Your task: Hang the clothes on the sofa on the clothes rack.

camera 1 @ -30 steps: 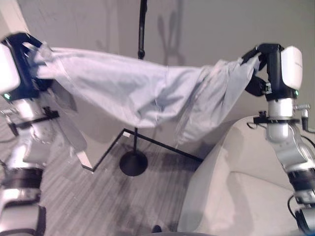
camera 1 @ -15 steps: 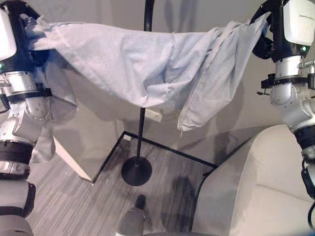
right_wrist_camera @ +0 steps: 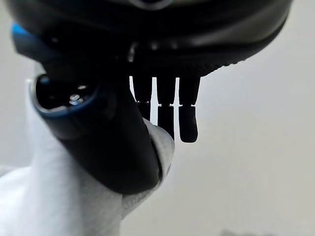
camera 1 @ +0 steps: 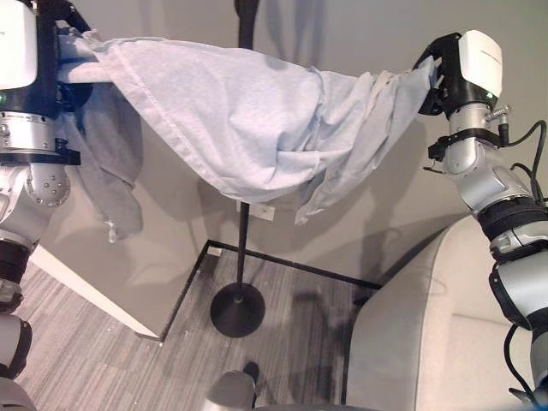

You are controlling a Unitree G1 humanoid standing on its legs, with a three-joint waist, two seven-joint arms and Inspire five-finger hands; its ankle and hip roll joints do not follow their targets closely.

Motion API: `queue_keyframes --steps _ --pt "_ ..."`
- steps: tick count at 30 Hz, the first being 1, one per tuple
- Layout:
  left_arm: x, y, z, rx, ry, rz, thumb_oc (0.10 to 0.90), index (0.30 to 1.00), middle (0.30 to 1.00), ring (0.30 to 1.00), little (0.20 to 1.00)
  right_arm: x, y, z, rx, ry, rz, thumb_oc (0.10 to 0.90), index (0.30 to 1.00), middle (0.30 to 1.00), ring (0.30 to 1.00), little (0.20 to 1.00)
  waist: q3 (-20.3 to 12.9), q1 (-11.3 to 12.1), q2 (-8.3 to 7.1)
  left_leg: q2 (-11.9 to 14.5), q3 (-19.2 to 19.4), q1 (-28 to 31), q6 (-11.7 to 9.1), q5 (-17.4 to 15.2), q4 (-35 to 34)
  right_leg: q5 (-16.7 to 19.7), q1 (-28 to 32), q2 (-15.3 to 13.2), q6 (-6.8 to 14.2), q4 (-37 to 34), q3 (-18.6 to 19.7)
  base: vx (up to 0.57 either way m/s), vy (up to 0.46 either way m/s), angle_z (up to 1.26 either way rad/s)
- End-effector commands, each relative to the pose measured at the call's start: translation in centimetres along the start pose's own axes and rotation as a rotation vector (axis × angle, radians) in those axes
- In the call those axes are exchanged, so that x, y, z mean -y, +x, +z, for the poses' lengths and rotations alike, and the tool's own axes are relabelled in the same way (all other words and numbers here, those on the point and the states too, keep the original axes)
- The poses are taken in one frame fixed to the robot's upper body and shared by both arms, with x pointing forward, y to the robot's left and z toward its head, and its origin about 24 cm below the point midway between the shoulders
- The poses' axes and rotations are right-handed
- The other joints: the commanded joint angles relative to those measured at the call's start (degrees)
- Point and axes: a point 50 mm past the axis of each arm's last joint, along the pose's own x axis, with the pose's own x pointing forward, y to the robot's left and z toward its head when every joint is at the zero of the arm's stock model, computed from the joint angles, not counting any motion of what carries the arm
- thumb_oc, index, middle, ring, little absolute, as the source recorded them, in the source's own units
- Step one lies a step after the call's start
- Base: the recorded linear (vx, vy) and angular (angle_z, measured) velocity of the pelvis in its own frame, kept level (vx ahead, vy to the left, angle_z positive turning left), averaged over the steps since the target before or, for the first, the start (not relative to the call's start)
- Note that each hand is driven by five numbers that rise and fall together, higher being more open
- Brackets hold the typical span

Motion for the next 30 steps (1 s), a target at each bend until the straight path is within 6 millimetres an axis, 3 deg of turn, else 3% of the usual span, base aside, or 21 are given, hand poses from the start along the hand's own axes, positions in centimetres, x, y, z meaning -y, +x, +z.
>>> queue_keyframes --steps 1,6,7,11,16,17,18,19,20,23,25,30 --pt "-1.6 -3.3 -6.3 -0.348 0.116 0.018 0.400 0.300 0.300 0.300 0.300 3.6 -0.1 -3.2 -0.080 -0.095 -0.092 0.400 0.300 0.300 0.300 0.300 -5.1 1.8 0.31 1.7 -0.1 6.3 -1.4 0.4 -11.9 5.5 -2.6 -2.3 2.0 0.4 0.0 -0.02 -0.054 -0.08" --pt "2.6 -9.4 -6.0 -0.433 0.034 -0.163 0.400 0.300 0.300 0.300 0.300 -0.6 -3.6 -2.6 -0.007 -0.052 0.063 0.400 0.300 0.300 0.300 0.300 -5.0 1.0 -0.31 1.8 -0.3 6.1 -1.3 -0.1 -11.9 4.3 -2.5 -1.4 1.6 -0.7 0.0 0.01 -0.040 -0.02" --pt "3.7 -11.3 -5.8 -0.470 -0.001 -0.212 0.400 0.300 0.300 0.300 0.300 -2.2 -5.2 -2.7 -0.008 -0.009 0.109 0.400 0.300 0.300 0.300 0.300 -4.7 0.7 -0.26 2.0 -0.5 6.1 -1.3 -0.2 -11.9 3.6 -2.5 -1.2 1.4 -0.6 0.1 0.01 -0.026 0.07" --pt "5.0 -13.4 -5.3 -0.531 -0.074 -0.247 0.400 0.300 0.300 0.300 0.300 -3.8 -7.4 -2.6 -0.022 0.063 0.150 0.400 0.300 0.300 0.300 0.300 -4.4 0.1 0.04 2.1 -0.9 6.3 -1.3 -0.2 -11.9 2.6 -2.7 -1.0 1.2 -0.1 0.2 0.02 -0.023 0.10" --pt "7.7 -16.0 -2.4 -0.671 -0.375 -0.217 0.400 0.300 0.300 0.300 0.300 -7.4 -11.2 -1.5 -0.104 0.319 0.200 0.411 0.316 0.316 0.316 0.316 -4.2 -0.5 0.83 2.3 -1.9 6.6 -1.3 -0.1 -11.9 1.3 -2.5 -0.7 0.7 0.3 0.2 0.02 -0.021 0.09" --pt "8.2 -16.7 -1.5 -0.719 -0.477 -0.196 0.400 0.300 0.300 0.300 0.300 -8.3 -12.1 -0.9 -0.127 0.404 0.209 0.497 0.446 0.446 0.446 0.446 -4.1 -0.6 1.07 2.3 -2.1 6.7 -1.3 -0.1 -11.9 1.1 -2.5 -0.7 0.6 0.4 0.2 0.01 -0.016 0.04" --pt "8.8 -17.5 -0.4 -0.765 -0.606 -0.177 0.413 0.319 0.319 0.319 0.319 -9.4 -13.2 -0.1 -0.150 0.501 0.227 0.664 0.695 0.695 0.695 0.695 -4.0 -0.8 1.45 2.3 -2.3 6.8 -1.2 0.0 -11.9 0.8 -2.4 -0.6 0.4 0.5 0.1 0.00 0.000 0.00" --pt "9.1 -18.0 0.6 -0.807 -0.733 -0.136 0.720 0.780 0.780 0.780 0.780 -10.2 -14.0 0.7 -0.160 0.567 0.250 0.800 0.900 0.900 0.900 0.900 -4.0 -0.9 1.64 2.4 -2.5 7.0 -1.2 0.0 -11.9 0.6 -2.3 -0.6 0.3 0.6 0.0 0.00 0.000 0.00" --pt "9.3 -18.6 1.4 -0.846 -0.835 -0.118 0.800 0.900 0.900 0.900 0.900 -11.0 -15.0 1.4 -0.183 0.646 0.268 0.800 0.900 0.900 0.900 0.900 -4.0 -1.1 1.79 2.4 -2.6 7.1 -1.3 0.0 -11.9 0.5 -2.1 -0.6 0.3 0.6 -0.2 0.00 0.000 0.00" --pt "10.3 -20.1 3.9 -0.969 -1.208 -0.106 0.800 0.900 0.900 0.900 0.900 -12.6 -17.2 3.7 -0.198 0.830 0.360 0.800 0.900 0.900 0.900 0.900 -3.9 -1.3 2.49 2.6 -3.0 7.3 -1.3 0.2 -11.9 0.2 -1.9 -0.6 0.1 0.7 -0.4 0.01 -0.007 0.02" --pt "10.2 -20.5 5.1 -0.957 -1.284 -0.139 0.800 0.900 0.900 0.900 0.900 -13.0 -18.5 4.9 -0.172 0.899 0.436 0.800 0.900 0.900 0.900 0.900 -4.2 -1.5 2.77 2.7 -3.4 7.4 -1.5 0.2 -11.9 0.1 -1.4 -0.7 0.0 0.6 -0.9 0.03 -0.022 0.09" --pt "9.8 -20.6 5.4 -0.933 -1.282 -0.190 0.800 0.900 0.900 0.900 0.900 -12.0 -18.5 5.1 -0.110 0.903 0.469 0.800 0.900 0.900 0.900 0.900 -4.6 -1.6 3.13 2.8 -3.6 7.6 -1.7 0.2 -11.9 0.0 -1.0 -0.5 0.0 0.4 -1.2 0.01 -0.019 0.12"
